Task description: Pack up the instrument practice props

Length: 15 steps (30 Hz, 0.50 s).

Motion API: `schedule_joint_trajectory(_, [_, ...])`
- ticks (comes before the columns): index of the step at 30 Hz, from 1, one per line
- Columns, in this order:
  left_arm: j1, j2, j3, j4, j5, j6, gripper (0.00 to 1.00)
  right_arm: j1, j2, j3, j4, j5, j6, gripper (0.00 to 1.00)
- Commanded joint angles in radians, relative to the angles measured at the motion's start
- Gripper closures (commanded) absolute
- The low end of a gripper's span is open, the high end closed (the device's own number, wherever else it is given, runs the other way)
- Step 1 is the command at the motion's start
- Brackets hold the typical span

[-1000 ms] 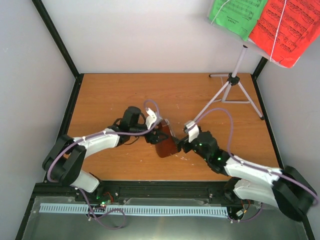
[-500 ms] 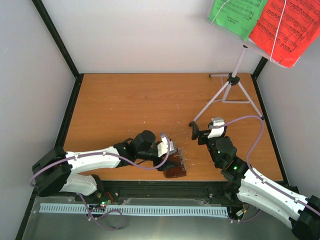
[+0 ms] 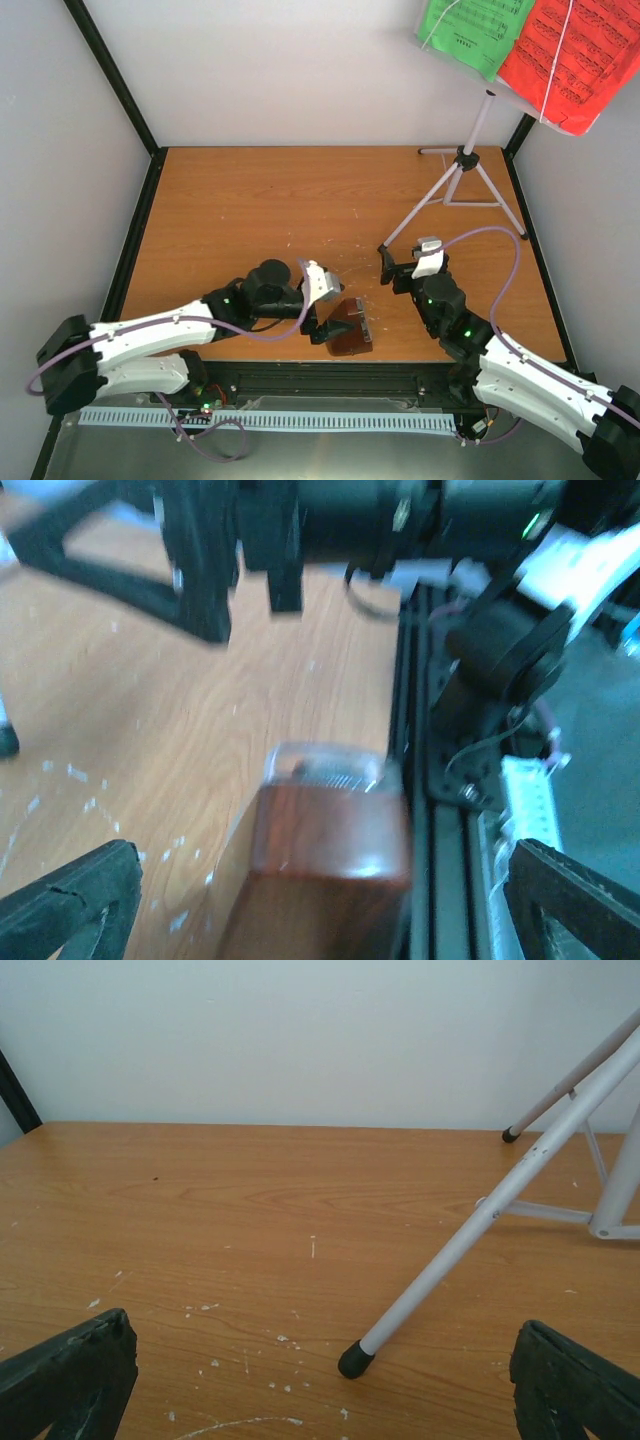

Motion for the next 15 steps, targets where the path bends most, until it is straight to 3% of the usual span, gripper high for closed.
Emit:
schedule_joint_trajectory(1, [-0.007, -0.112, 0.078, 0.048, 0.043, -0.124, 0.01, 0.000, -0.037, 0.085, -0.089, 0.064, -0.004, 0.00])
schedule_joint_trajectory(5, [0.070, -0.125, 0.207, -0.045, 0.002, -0.162, 0.01, -0.001, -0.061, 0.152, -0.155, 0.149, -0.044, 0.00])
schedule_joint_trajectory(11, [0.317, -0.053, 0.361, -0.190, 0.141, -0.176, 0.01, -0.111, 0.078, 0.331, -0.290, 0.098, -0.035, 0.00])
schedule_joint_trajectory(15, [0.547, 0.010, 0.451, -0.332, 0.208, -0.193, 0.01, -0.363, 0.213, 0.504, -0.368, -0.193, 0.030, 0.00])
